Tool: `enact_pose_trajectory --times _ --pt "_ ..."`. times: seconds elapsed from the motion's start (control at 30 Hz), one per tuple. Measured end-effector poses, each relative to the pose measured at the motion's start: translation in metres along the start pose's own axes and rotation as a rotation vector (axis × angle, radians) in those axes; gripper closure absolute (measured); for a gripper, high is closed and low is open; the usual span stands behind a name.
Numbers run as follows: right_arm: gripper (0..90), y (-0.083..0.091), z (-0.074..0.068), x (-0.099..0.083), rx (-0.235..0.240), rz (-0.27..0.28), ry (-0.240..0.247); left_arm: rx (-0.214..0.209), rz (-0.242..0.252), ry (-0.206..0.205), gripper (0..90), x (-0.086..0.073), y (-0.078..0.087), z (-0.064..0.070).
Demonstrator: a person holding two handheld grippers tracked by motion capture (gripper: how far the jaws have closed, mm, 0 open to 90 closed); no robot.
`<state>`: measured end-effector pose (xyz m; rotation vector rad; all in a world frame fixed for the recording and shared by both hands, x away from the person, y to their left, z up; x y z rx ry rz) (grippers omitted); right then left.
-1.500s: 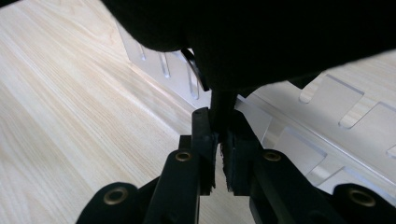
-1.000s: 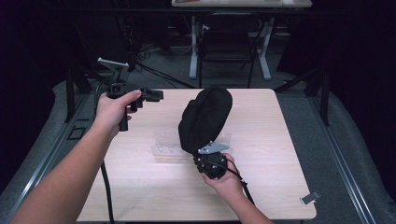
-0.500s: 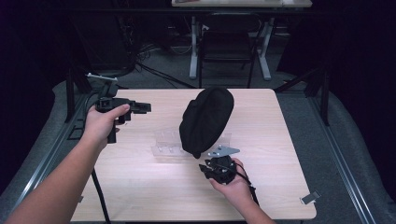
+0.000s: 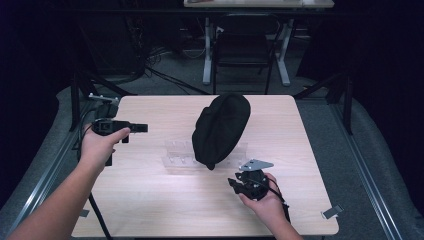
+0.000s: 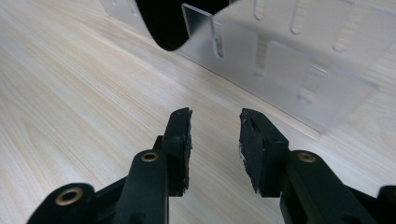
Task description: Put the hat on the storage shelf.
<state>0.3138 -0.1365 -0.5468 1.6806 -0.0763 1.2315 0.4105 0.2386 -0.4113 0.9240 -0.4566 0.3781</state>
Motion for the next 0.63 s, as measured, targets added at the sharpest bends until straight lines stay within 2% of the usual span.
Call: enact_pose_trajectory --times 0.03,0.1,0.13,0.17,0.4,0.5,0.63 --pt "62.6 0.003 0.003 -0.003 -0.007 -0.007 -0.006 0.026 0.004 -0.026 62.1 -0.004 0.000 -0.003" --pt "62.0 0.006 0.007 -0.006 -0.017 -0.005 -0.004 0.048 0.008 -0.054 62.0 -0.009 0.001 -0.005" --pt "62.0 0.006 0.007 -0.006 -0.017 -0.005 -0.004 0.048 0.008 -0.054 62.0 -0.009 0.001 -0.005" --pt "62.0 0.010 0.010 -0.009 -0.025 -0.002 -0.016 0.068 0.010 -0.080 62.0 -0.014 0.002 -0.007" --pt "61.1 0.019 0.015 -0.018 -0.050 -0.001 -0.022 0.107 0.035 -0.122 61.6 -0.030 0.001 -0.014" --pt "60.3 0.025 0.020 -0.026 -0.070 0.002 -0.021 0.138 0.045 -0.154 60.9 -0.039 0.001 -0.019" --pt "57.8 0.029 0.025 -0.032 -0.073 0.009 -0.053 0.126 0.058 -0.156 59.6 -0.052 0.000 -0.026"
Point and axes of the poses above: each handheld gripper's, and its own axes: y roughly backward along the jaws, x roughly out of its top, z roughly to its right, the point moved 3 cm from there along -y, roughly forward along the jaws, and after that the axes turned 10 degrees about y, right-handed, at the moved point
